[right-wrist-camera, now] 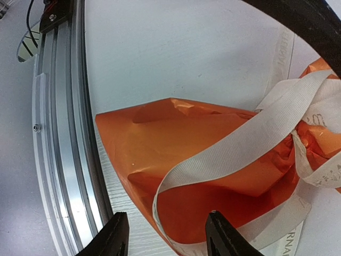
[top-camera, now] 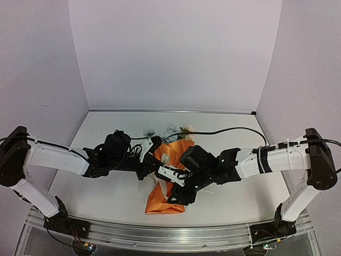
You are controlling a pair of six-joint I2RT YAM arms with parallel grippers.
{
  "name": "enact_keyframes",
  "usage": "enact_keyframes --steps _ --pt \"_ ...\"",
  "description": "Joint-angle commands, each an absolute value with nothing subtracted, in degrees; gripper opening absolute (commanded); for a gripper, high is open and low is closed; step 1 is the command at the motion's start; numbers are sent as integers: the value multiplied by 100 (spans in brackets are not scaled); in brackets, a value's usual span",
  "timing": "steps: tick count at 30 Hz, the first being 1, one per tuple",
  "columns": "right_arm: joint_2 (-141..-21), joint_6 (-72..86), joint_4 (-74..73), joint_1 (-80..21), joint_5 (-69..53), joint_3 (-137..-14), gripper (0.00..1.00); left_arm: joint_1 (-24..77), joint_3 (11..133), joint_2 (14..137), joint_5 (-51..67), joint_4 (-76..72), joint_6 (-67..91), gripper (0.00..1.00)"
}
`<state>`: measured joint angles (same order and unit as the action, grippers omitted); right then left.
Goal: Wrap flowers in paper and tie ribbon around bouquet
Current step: Cross the half-tied ribbon over the folded bouquet.
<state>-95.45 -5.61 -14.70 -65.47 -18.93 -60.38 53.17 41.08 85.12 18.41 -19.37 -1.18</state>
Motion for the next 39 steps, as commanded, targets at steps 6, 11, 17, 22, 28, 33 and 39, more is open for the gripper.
enact_keyframes --steps 6,11,17,22,28,33,39 --pt "-9846 -686 -1318 -6627 -1701 -6171 45 5261 4075 8298 1959 -2020 -52 0" --pt "-9798 -570 -1318 -6627 -1553 -6164 24 5253 4049 8268 1960 -1995 -52 0" --pt "-9471 -393 -1318 -6628 -1227 -6054 0 5236 4012 8234 1973 -1976 113 0" --pt "-9183 -294 -1337 -6603 -944 -5946 0 5220 3945 8192 1969 -2020 146 0" --pt "-8937 144 -1337 -6366 -792 -5755 0 5195 3886 8149 1994 -2080 167 0" --pt "-8888 809 -1343 -6018 -723 -5606 0 5173 3857 8139 2055 -2094 176 0" --pt "-8818 1388 -1353 -5631 -559 -5475 0 5159 3841 8117 2089 -2092 185 0"
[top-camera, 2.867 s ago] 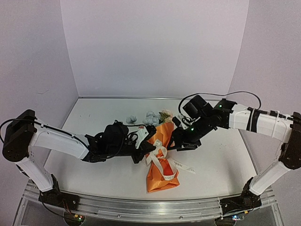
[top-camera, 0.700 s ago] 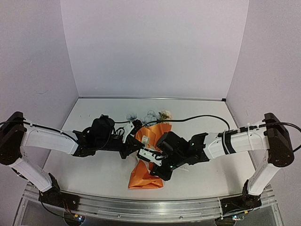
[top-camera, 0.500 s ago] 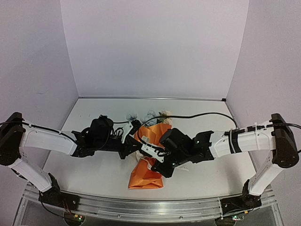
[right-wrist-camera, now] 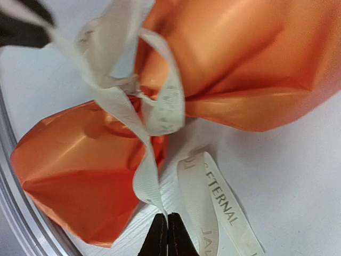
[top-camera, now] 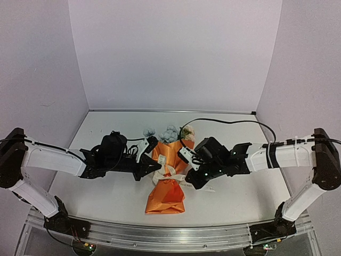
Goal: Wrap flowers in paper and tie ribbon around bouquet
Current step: Cross the half-tied ribbon over the folded bouquet.
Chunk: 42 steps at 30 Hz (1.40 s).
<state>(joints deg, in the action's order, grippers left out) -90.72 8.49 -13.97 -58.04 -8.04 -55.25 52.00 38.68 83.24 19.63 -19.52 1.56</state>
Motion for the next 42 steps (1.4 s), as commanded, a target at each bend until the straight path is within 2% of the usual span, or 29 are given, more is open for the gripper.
enact_keyframes --steps 1,7,15,18,32,42 --pt "-8808 1408 -1367 -5621 -489 -5489 0 5156 3841 8113 2094 -2091 185 0" --pt "-8781 1520 -1591 -5508 -37 -5624 0 5133 3849 8088 2181 -2057 168 0" --pt "-9160 2107 -2083 -5491 -1892 -6508 0 5133 3962 8189 2371 -1879 192 0" --pt "-9276 2262 -2304 -5491 -2117 -6634 0 5140 3914 8182 2488 -1915 396 0" --pt "-9718 2529 -3013 -5448 -2008 -6953 0 6088 3855 8090 2022 -1207 273 4" --pt "-9880 2771 -3014 -5334 -1845 -7009 0 6371 4529 8665 1978 -511 -360 10"
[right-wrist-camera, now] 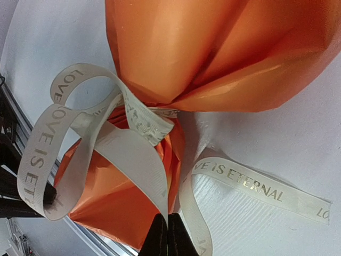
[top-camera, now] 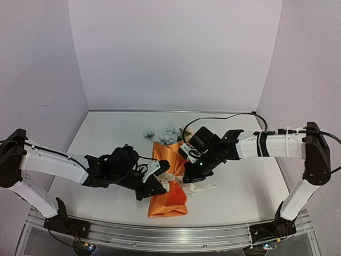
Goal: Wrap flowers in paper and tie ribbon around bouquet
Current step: Cross the half-tied ribbon over the folded bouquet.
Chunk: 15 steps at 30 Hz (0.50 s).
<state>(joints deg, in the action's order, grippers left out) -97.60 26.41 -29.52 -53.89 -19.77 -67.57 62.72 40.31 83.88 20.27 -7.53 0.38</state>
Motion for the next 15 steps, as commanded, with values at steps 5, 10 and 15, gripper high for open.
enact_keyframes --steps 5,10,15 --pt "-9901 2780 -3008 -5283 -1863 -6952 0 6533 5144 9147 2128 -86 -720 10" --pt "-9864 2818 -2976 -5245 -1869 -6806 0 6565 5424 9436 2170 309 -862 16" --pt "-9820 2807 -2917 -5243 -1873 -6725 0 6570 5407 9349 2094 324 -764 37"
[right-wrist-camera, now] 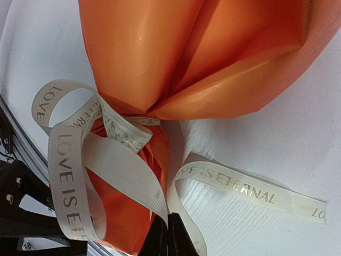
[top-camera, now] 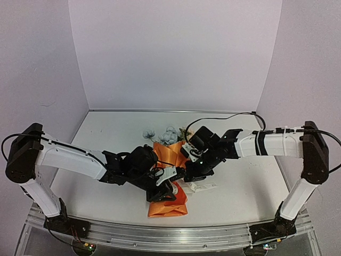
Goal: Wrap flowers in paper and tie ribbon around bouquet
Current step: Cross the half-tied ribbon over the folded bouquet.
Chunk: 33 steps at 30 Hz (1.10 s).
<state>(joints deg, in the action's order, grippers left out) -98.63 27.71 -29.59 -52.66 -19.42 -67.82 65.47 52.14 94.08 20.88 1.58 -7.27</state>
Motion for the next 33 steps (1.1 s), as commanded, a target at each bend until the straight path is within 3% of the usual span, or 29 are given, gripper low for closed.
enact_keyframes --steps 1,5,15,25,33 --pt "-9815 2799 -2911 -5242 -1874 -6718 0 6573 5409 9308 2077 323 -726 41" --pt "-9791 2753 -2909 -5245 -1865 -6707 0 6574 5270 9036 2044 248 -552 56" --pt "-9700 2634 -2892 -5245 -1907 -6662 0 6560 4888 8166 2117 316 -56 64" --pt "-9709 2585 -2875 -5240 -2030 -6663 0 5512 4922 7696 1700 191 746 53" --pt "-9613 2599 -2738 -5241 -2005 -6534 0 5064 5218 8499 1552 573 855 50"
